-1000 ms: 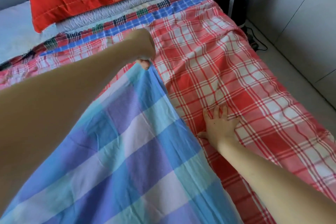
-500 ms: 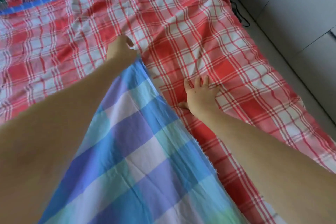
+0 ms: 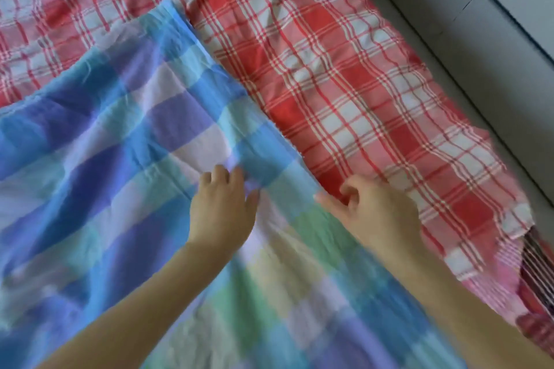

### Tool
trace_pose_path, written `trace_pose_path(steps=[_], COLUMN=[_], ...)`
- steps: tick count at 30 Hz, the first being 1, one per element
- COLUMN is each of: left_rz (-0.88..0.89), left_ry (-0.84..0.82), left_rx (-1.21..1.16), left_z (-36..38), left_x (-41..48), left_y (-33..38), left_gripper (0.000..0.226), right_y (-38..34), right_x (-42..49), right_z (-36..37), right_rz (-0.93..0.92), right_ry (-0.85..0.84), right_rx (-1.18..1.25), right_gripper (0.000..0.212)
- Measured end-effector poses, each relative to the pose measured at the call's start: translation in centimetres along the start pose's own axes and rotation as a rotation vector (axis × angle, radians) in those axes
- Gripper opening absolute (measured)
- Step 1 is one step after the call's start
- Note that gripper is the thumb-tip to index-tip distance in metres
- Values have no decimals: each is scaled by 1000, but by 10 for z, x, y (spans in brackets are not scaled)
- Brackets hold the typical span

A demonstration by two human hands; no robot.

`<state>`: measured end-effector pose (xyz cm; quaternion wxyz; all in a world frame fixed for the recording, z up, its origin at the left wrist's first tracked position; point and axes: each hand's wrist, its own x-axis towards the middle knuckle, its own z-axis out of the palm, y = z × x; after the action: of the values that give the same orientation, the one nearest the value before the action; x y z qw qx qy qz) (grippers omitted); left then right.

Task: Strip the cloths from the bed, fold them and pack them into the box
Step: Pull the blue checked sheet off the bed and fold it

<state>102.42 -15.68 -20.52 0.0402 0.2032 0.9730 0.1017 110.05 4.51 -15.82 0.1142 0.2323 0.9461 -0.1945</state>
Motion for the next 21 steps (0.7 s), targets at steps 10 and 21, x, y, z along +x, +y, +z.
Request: trace_pose_path(steps=[10,21], left_rz=[-179,-506], left_ry=[-259,-148], left_rx=[25,-578], left_z=[30,-24], left_x=[-25,-157], left_y=[26,-5], left_gripper=[57,53], right_y=[46,118], right_x=[-16,-157], right_z=[22,103], right_rz=[-77,-675], right_ry=[359,64], right_rx=[-70,-472], right_gripper=[13,57])
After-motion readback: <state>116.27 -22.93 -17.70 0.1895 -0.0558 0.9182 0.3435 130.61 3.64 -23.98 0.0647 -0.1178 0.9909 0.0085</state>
